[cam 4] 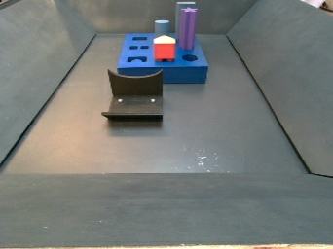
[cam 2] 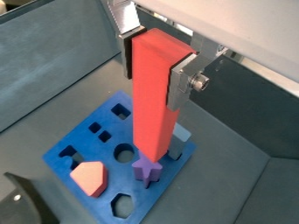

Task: Pick up the rectangle object. Move up. Place the rectangle object on the fixture. Regrasp the rectangle object. Move to above the board. Insert the rectangle object.
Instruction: Insert the rectangle object.

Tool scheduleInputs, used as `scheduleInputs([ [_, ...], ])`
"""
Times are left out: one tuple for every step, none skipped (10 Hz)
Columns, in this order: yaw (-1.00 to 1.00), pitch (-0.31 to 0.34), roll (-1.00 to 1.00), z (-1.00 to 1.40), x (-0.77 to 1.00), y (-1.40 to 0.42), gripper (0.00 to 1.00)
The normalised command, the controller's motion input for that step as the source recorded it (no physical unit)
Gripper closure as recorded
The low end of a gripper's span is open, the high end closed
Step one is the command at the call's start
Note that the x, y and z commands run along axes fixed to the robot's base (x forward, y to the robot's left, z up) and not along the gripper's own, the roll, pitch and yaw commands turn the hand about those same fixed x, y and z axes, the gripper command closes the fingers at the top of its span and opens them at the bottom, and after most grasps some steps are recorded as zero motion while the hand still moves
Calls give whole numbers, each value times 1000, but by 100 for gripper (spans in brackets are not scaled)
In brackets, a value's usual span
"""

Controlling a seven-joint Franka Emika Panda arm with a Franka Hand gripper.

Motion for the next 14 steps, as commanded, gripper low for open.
scheduleInputs([
  [0,0,0,0,0,-17,100],
  [0,0,10,0,0,-57,100],
  [11,0,0,0,0,-31,100],
  [0,0,0,-31,0,-3,100],
  [34,-111,-11,-237,234,26,100],
  [114,-157,-23,-103,429,89,100],
  [80,-121,0,-120,597,83,100],
  [0,-94,3,-120,697,63,100],
  [0,-77,24,-143,700,97,100],
  [-14,-70,41,-226,609,134,100],
  [-54,-69,41,-297,660,177,100],
  [-180,-110,83,-354,717,171,100],
  [-234,-113,157,-469,703,40,100],
  [-360,-50,350,-460,706,-37,100],
])
